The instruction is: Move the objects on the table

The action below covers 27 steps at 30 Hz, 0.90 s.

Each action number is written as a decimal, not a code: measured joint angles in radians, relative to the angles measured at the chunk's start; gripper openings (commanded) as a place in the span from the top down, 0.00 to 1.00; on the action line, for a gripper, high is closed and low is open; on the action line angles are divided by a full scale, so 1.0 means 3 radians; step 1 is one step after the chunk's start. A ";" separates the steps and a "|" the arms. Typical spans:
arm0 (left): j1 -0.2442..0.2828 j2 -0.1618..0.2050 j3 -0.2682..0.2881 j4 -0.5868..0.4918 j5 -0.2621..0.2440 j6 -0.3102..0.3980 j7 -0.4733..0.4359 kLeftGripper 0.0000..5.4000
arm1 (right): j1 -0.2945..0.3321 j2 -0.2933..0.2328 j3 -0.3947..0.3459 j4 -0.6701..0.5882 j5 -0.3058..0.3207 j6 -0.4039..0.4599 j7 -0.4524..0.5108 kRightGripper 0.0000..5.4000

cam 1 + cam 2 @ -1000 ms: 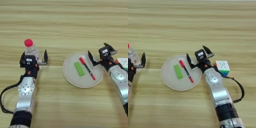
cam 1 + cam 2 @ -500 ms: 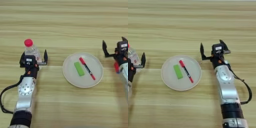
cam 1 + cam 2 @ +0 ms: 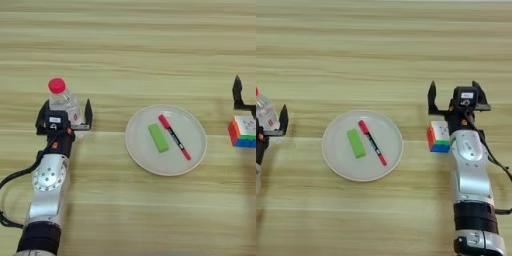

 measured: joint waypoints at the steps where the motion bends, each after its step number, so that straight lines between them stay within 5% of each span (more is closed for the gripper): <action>1: 0.0004 0.0000 0.0000 -0.0004 0.0000 0.0002 0.0000 0.00 | -0.0001 -0.0001 -0.0016 0.0017 0.0000 0.0000 -0.0009 0.01; 9: 0.0034 0.0003 0.0003 -0.0059 0.0001 0.0037 0.0001 0.00 | -0.0019 -0.0237 -0.0327 0.0413 0.0073 -0.0052 -0.0124 0.01; 20: 0.0051 0.0014 0.0015 -0.0104 -0.0003 0.0052 -0.0002 0.00 | -0.0125 -0.0288 -0.0318 0.0626 0.0075 -0.0223 -0.0049 0.01; 27: 0.0055 0.0014 0.0017 -0.0123 -0.0021 0.0053 -0.0068 0.12 | -0.0124 -0.0297 -0.0307 0.0629 0.0074 -0.0273 -0.0052 0.00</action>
